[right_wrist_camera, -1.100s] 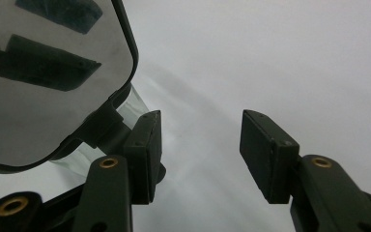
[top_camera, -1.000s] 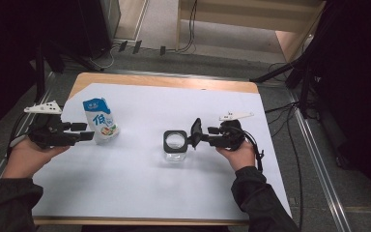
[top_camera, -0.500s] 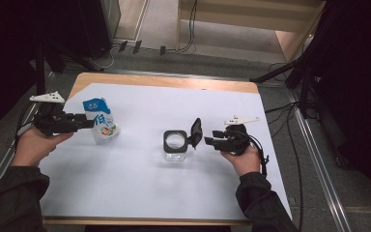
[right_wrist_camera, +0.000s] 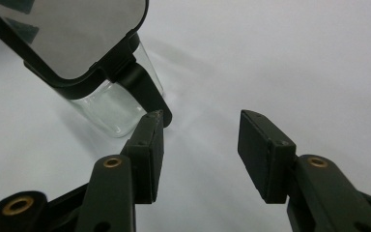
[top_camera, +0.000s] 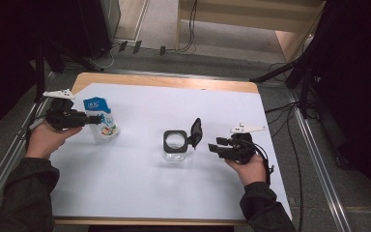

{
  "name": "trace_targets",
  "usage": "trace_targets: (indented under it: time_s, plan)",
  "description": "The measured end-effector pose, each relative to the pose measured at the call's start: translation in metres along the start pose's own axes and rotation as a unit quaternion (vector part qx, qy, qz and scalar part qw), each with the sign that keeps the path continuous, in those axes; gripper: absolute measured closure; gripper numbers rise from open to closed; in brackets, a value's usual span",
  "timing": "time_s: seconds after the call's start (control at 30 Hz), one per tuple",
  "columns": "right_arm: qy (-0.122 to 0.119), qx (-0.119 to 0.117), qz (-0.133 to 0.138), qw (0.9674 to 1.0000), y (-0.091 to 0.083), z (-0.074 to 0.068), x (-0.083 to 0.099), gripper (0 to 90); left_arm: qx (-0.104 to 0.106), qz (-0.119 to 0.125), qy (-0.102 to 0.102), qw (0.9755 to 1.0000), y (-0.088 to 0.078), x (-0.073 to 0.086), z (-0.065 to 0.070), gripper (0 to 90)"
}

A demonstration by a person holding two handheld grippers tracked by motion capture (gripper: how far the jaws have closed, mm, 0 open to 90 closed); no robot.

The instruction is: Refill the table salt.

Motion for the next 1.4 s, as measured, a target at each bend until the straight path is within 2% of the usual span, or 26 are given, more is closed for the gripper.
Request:
trace_targets:
  time_s: [0.13,0.2,0.27,0.33,0.43,0.5,0.6,0.8,0.97,1.03,1.33,1.37,1.4]
  plan:
    - [0.001,-0.001,-0.003,1.0000,0.001,-0.002,0.000,52.4,-0.007,0.008,0.006,0.9999,0.000,0.000,0.000,88.1]
    - [0.002,-0.004,-0.001,1.0000,-0.001,-0.004,-0.001,56.1,-0.005,0.009,-0.012,0.9999,0.000,-0.001,0.001,89.0]
    - [0.003,-0.010,0.004,0.9999,-0.005,-0.009,-0.002,58.6,-0.002,0.010,-0.018,0.9998,0.000,-0.001,0.001,90.0]
    - [0.006,-0.014,0.007,0.9999,-0.008,-0.014,-0.002,59.4,-0.002,0.011,-0.015,0.9998,0.001,-0.002,0.003,90.0]
    - [-0.005,-0.019,0.002,0.9998,-0.011,-0.026,0.002,61.2,-0.005,0.008,-0.006,0.9999,0.001,-0.004,0.008,90.0]
    - [-0.008,-0.022,0.003,0.9997,-0.012,-0.028,0.002,61.4,-0.010,0.005,-0.002,0.9999,-0.001,-0.006,0.011,90.0]
    - [-0.013,-0.028,0.005,0.9995,-0.013,-0.036,0.003,62.1,-0.003,0.007,-0.007,0.9999,-0.004,-0.008,0.015,90.0]
    - [-0.004,-0.042,-0.003,0.9991,-0.014,-0.047,0.006,66.6,0.004,0.027,-0.003,0.9996,-0.012,-0.021,0.027,90.0]
    - [-0.011,-0.060,-0.001,0.9982,-0.017,-0.065,0.005,69.5,0.012,0.029,-0.004,0.9995,-0.017,-0.028,0.037,90.0]
    - [-0.024,-0.064,-0.007,0.9976,-0.015,-0.073,0.005,71.1,0.014,0.026,-0.002,0.9996,-0.017,-0.030,0.041,90.0]
    - [-0.060,-0.100,-0.007,0.9932,-0.009,-0.115,-0.005,72.8,0.018,0.021,0.010,0.9996,-0.021,-0.037,0.056,90.0]
    - [-0.070,-0.109,-0.004,0.9916,-0.003,-0.126,-0.010,72.8,0.017,0.022,0.010,0.9996,-0.022,-0.037,0.056,90.0]
    - [-0.070,-0.109,-0.004,0.9916,-0.003,-0.126,-0.010,72.8,0.019,0.022,0.010,0.9995,-0.022,-0.037,0.056,90.0]
Point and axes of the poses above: each handheld gripper's, and its own axes: y roughly forward along the jaws, x roughly out of its underside, z roughly to its right, the point moved 8 cm from there along y, roughly forward along the jaws, and after that the axes turned 1 degree about -z, right-handed, at the moved point
